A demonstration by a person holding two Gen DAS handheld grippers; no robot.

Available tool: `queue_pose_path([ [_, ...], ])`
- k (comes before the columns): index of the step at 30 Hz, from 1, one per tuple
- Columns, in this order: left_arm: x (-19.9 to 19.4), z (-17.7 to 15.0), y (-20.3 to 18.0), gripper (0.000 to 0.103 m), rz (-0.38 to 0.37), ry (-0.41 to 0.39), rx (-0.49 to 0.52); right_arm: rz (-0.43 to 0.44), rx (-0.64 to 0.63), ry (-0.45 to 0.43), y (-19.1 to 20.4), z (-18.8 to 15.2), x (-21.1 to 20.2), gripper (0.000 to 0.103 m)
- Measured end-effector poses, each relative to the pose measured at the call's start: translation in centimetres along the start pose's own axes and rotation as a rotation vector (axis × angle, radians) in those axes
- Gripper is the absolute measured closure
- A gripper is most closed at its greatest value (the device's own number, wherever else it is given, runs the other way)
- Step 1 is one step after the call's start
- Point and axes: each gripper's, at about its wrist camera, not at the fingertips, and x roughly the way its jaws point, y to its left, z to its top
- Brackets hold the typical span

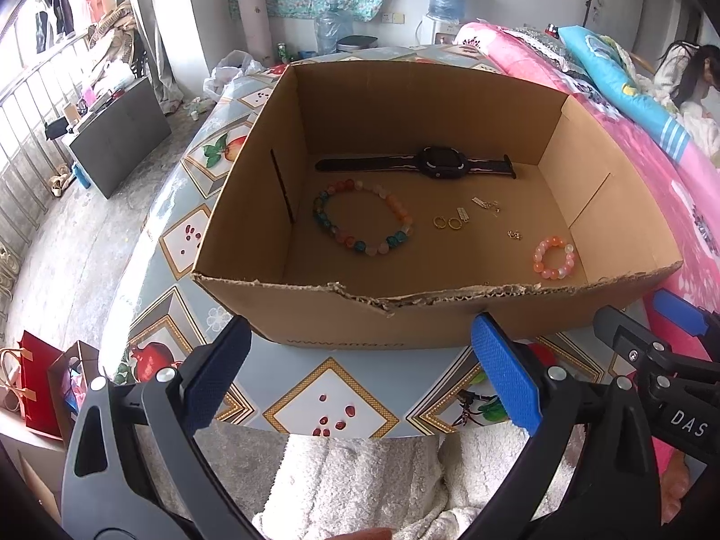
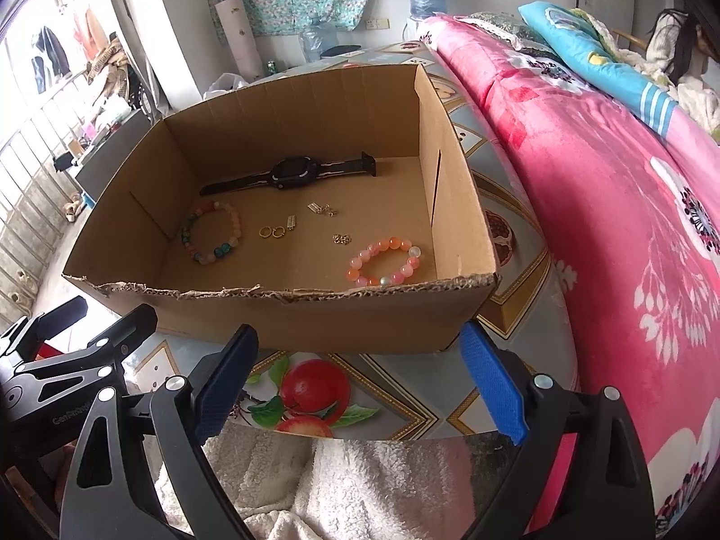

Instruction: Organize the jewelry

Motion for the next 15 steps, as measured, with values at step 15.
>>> queue_pose_path([
  [15, -0.39, 0.13, -0.08, 0.008, 0.005, 0.002, 0.005, -0.004, 0.001, 0.003, 0.04, 0.04, 0.03, 0.014],
])
